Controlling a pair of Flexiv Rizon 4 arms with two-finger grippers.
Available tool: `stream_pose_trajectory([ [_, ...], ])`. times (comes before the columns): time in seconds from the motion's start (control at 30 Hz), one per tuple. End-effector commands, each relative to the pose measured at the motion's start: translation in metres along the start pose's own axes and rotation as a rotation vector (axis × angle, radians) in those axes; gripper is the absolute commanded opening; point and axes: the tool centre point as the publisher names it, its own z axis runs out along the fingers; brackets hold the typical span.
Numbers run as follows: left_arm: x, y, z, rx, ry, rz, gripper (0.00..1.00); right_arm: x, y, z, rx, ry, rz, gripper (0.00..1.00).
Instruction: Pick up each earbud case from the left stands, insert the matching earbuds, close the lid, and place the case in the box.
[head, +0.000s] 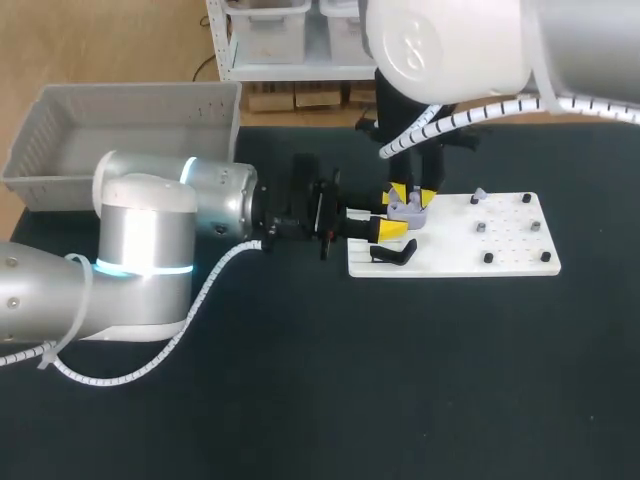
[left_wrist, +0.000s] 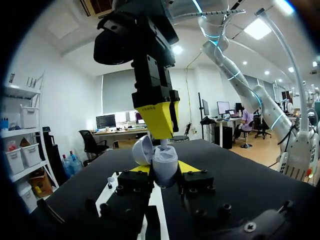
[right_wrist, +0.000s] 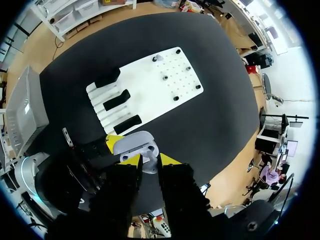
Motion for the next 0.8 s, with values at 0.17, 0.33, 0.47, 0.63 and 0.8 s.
stream_pose_trajectory([
  [0.17, 0.0006, -0.0006, 0.0001, -0.003, -0.001, 0.002, 0.0, -0.0019, -0.0047, 0.0035, -0.009, -0.01, 0.008, 0.0],
  [0.33, 0.0006, -0.0006, 0.0001, -0.003, -0.001, 0.002, 0.0, -0.0031, -0.0048, 0.0051, -0.012, -0.01, 0.009, 0.0],
  [0.47, 0.0006, -0.0006, 0.0001, -0.003, -0.001, 0.002, 0.0, -0.0035, -0.004, 0.0063, -0.011, -0.008, 0.01, 0.0],
  [0.63, 0.0006, -0.0006, 0.0001, -0.003, -0.001, 0.002, 0.0, -0.005, -0.003, 0.0082, -0.011, -0.006, 0.011, 0.0],
  [0.8, 0.0006, -0.0006, 0.0001, -0.003, -0.001, 0.002, 0.0, -0.0063, -0.0013, 0.0108, -0.012, 0.002, 0.01, 0.0],
])
